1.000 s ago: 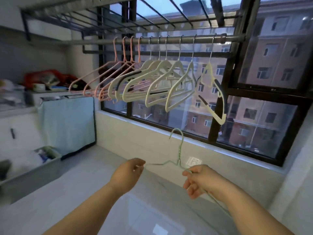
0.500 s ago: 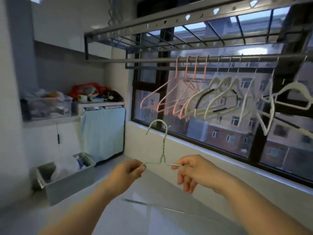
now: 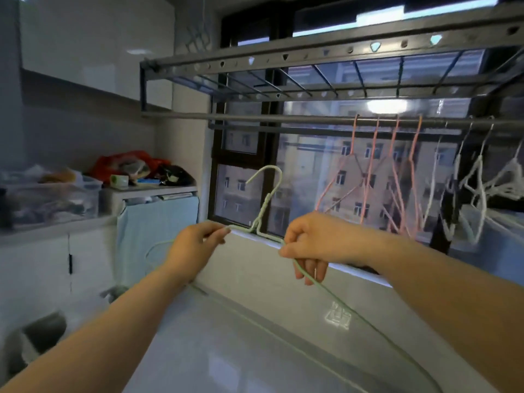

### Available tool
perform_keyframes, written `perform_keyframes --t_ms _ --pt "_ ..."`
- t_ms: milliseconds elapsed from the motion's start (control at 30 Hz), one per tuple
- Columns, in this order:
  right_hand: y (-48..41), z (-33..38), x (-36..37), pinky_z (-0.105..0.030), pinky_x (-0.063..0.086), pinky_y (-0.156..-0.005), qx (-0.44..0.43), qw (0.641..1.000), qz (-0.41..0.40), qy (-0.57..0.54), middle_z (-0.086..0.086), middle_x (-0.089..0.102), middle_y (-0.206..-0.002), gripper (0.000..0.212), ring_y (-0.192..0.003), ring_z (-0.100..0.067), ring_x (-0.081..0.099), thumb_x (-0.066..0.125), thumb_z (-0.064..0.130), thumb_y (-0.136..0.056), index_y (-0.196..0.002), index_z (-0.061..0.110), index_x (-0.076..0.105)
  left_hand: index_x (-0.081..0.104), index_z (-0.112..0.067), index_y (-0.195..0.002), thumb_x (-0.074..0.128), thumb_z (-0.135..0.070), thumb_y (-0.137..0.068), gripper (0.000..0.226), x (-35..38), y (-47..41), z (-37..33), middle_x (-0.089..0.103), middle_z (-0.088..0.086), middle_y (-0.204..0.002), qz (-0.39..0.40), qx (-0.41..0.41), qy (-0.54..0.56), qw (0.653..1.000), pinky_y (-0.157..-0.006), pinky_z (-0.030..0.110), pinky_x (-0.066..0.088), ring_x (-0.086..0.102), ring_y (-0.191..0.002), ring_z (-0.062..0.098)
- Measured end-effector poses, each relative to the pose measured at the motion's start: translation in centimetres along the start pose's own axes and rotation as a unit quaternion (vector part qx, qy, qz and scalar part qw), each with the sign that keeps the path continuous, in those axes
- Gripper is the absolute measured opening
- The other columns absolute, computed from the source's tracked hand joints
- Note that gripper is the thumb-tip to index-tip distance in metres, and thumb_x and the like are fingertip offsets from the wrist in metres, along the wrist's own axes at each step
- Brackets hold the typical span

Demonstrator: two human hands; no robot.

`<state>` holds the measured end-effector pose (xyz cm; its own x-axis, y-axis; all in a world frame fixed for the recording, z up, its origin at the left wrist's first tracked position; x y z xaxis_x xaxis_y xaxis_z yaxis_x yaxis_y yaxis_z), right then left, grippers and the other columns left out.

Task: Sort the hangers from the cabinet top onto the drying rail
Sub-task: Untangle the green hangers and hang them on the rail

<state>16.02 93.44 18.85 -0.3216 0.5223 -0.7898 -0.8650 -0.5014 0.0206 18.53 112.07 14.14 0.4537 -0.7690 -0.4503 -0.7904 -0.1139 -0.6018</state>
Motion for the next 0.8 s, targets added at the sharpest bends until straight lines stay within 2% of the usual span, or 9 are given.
perform_keyframes --t_ms 100,167,267,400,500,567,633,800 --pt "-2.9 1.2 -1.5 -0.016 0.046 -0.036 -0.002 0.999 -0.028 -0.024 0.001 0.060 -0.040 0.022 -0.034 -0.006 0.057 0.051 0.014 -0.092 -0.071 0.010 0.049 0.067 -0.008 -0.102 0.050 -0.023 -0.092 0.026 0.5 -4.4 1.0 0.065 0.008 -0.089 -0.017 0.026 0.005 1.000 -0.060 0.019 0.037 0.054 -0.082 0.017" --pt "-4.8 2.0 -3.0 -0.014 0.043 -0.034 -0.008 0.996 -0.081 -0.029 0.002 0.058 -0.037 0.024 -0.030 -0.006 0.054 0.050 0.011 -0.092 -0.068 0.011 0.049 0.064 -0.010 -0.111 0.047 -0.024 -0.093 0.028 1.2 -7.4 1.6 0.067 0.012 -0.104 -0.026 0.033 0.007 0.999 -0.075 0.025 0.041 0.058 -0.095 0.024" --pt "-7.2 2.5 -5.6 -0.011 0.037 -0.030 -0.009 0.985 -0.173 -0.021 0.003 0.053 -0.031 0.031 -0.025 -0.004 0.048 0.046 0.008 -0.093 -0.062 0.009 0.047 0.055 -0.013 -0.124 0.045 -0.021 -0.094 0.032 2.6 -11.9 2.2 0.060 0.009 -0.122 -0.004 0.037 0.020 0.999 -0.083 0.025 0.037 0.055 -0.109 0.021" --pt "-8.9 1.2 -8.7 -0.011 0.038 -0.029 0.020 0.959 -0.283 -0.018 0.002 0.051 -0.029 0.035 -0.023 -0.003 0.044 0.045 0.006 -0.093 -0.058 0.007 0.046 0.052 -0.014 -0.127 0.045 -0.020 -0.094 0.034 4.7 -16.7 3.2 0.057 0.007 -0.128 0.007 0.063 0.031 0.997 -0.089 0.024 0.035 0.051 -0.118 0.022" --pt "-9.6 0.3 -10.7 -0.011 0.036 -0.028 0.049 0.937 -0.346 -0.014 0.002 0.049 -0.028 0.035 -0.022 -0.003 0.042 0.046 0.004 -0.092 -0.058 0.006 0.046 0.051 -0.016 -0.127 0.043 -0.019 -0.094 0.034 5.8 -19.9 4.2 0.054 0.008 -0.132 0.027 0.078 -0.002 0.997 -0.095 0.032 0.039 0.050 -0.120 0.025" --pt "-10.1 -0.1 -11.8 -0.012 0.037 -0.029 0.073 0.924 -0.374 -0.006 0.001 0.051 -0.033 0.035 -0.022 -0.004 0.043 0.047 0.006 -0.093 -0.058 0.006 0.048 0.048 -0.017 -0.130 0.042 -0.018 -0.095 0.036 6.1 -22.7 4.3 0.051 0.009 -0.135 0.033 0.109 -0.007 0.993 -0.096 0.036 0.040 0.049 -0.121 0.027" --pt "-11.2 -0.4 -12.9 -0.012 0.038 -0.030 0.095 0.907 -0.411 -0.001 0.000 0.053 -0.036 0.034 -0.024 -0.005 0.045 0.047 0.007 -0.093 -0.059 0.005 0.051 0.046 -0.015 -0.132 0.043 -0.016 -0.094 0.038 5.9 -25.9 3.7 0.049 0.010 -0.136 0.002 0.160 -0.021 0.987 -0.099 0.039 0.038 0.047 -0.123 0.029" --pt "-13.8 -0.3 -15.3 -0.011 0.036 -0.029 0.144 0.860 -0.490 0.004 0.003 0.053 -0.030 0.031 -0.023 -0.004 0.046 0.047 0.009 -0.093 -0.062 0.008 0.050 0.033 -0.014 -0.139 0.047 -0.017 -0.091 0.050 6.6 -33.3 0.9 0.033 0.010 -0.147 -0.062 0.305 -0.128 0.942 -0.112 0.040 0.019 0.028 -0.136 0.027"
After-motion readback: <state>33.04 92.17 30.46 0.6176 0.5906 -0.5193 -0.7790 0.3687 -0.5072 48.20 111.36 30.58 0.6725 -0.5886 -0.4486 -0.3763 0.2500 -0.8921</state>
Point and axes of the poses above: each hand's wrist, its own y-axis away from the middle knuckle, its own x-axis out of the palm, z = x × y, the point moved 4 cm from there along -y, towards the middle knuckle
